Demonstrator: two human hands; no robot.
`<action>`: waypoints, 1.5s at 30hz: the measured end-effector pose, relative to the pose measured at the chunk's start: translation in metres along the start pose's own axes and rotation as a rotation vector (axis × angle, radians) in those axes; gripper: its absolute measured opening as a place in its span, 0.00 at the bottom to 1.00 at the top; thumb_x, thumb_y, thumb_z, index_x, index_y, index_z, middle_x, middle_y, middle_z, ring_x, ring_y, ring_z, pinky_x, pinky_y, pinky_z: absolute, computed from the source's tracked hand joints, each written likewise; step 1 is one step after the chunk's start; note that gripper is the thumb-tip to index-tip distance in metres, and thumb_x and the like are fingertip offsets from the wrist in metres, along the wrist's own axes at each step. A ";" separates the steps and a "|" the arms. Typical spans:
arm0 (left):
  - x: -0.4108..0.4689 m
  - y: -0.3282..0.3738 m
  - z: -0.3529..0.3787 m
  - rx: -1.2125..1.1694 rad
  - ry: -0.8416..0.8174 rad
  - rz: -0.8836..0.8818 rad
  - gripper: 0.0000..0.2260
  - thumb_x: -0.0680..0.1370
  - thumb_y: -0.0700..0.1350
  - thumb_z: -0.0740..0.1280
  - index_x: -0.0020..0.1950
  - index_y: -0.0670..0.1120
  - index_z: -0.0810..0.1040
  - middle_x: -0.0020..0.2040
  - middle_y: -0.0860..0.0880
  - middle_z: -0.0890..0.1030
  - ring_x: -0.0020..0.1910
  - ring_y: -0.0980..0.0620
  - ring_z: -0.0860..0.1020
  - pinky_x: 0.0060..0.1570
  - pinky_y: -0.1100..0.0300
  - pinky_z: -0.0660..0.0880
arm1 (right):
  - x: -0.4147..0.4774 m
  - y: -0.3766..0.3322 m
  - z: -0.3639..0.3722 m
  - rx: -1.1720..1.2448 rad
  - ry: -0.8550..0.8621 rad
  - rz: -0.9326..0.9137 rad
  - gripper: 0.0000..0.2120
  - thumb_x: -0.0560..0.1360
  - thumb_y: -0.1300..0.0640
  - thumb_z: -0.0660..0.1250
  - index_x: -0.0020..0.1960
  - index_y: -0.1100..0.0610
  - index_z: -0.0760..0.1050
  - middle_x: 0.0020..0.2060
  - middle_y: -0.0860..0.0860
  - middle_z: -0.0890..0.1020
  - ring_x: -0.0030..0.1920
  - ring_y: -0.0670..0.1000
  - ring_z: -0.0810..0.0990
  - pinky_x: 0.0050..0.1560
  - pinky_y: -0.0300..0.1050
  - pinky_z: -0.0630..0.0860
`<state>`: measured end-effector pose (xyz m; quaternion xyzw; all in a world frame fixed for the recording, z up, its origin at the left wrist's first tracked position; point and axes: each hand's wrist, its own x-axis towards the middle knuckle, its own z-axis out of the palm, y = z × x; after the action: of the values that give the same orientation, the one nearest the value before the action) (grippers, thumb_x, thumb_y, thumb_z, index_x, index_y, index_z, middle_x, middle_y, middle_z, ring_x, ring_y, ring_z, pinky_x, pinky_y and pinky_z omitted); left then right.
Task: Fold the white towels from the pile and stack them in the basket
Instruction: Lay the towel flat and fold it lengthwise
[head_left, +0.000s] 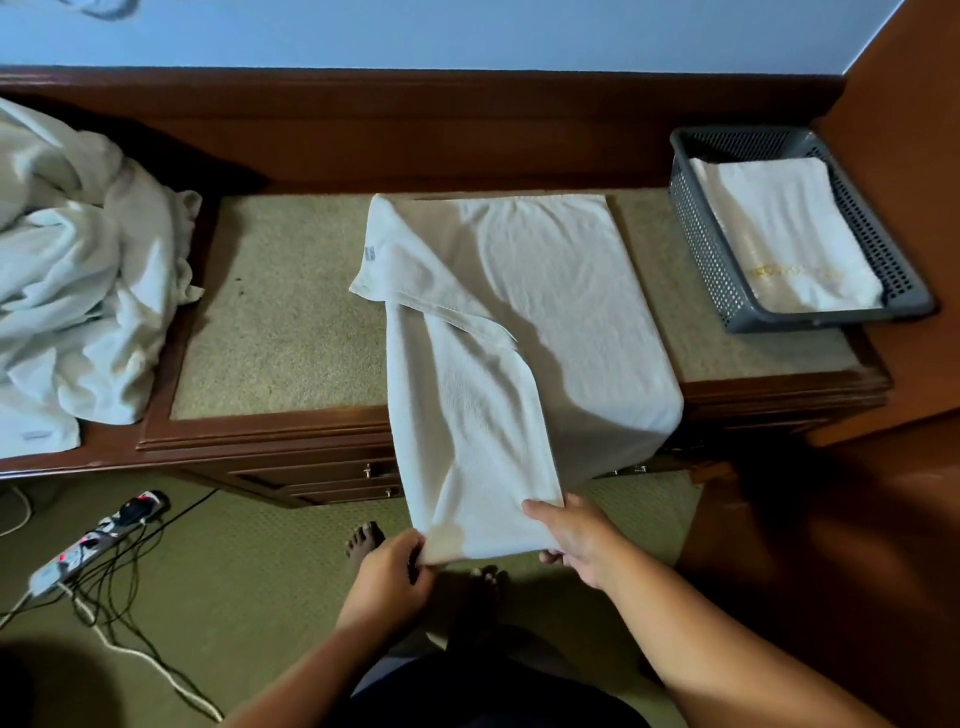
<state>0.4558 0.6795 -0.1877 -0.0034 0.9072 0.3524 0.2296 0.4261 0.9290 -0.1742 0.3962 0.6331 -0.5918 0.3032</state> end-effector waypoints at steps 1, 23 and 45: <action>0.000 -0.002 -0.001 0.051 -0.004 0.036 0.05 0.74 0.43 0.68 0.42 0.48 0.73 0.39 0.53 0.76 0.38 0.53 0.75 0.37 0.58 0.68 | 0.001 0.003 0.000 -0.024 0.024 -0.009 0.12 0.75 0.52 0.73 0.56 0.55 0.78 0.53 0.55 0.82 0.42 0.54 0.77 0.34 0.42 0.75; 0.033 0.009 -0.011 0.811 -0.319 0.052 0.13 0.78 0.44 0.62 0.63 0.51 0.74 0.59 0.48 0.78 0.57 0.45 0.80 0.53 0.51 0.73 | 0.025 0.023 0.005 -0.710 0.269 -0.218 0.24 0.77 0.54 0.70 0.71 0.50 0.67 0.62 0.53 0.74 0.59 0.53 0.78 0.56 0.45 0.75; 0.197 0.003 -0.067 0.519 -0.141 0.247 0.36 0.81 0.59 0.56 0.83 0.48 0.43 0.82 0.52 0.37 0.81 0.49 0.39 0.78 0.51 0.43 | 0.124 -0.113 0.081 -1.245 0.155 -0.729 0.35 0.79 0.43 0.48 0.82 0.54 0.44 0.80 0.50 0.36 0.79 0.52 0.35 0.76 0.53 0.38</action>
<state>0.2514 0.6696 -0.2253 0.1904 0.9424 0.1331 0.2408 0.2594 0.8684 -0.2316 -0.0453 0.9642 -0.1551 0.2102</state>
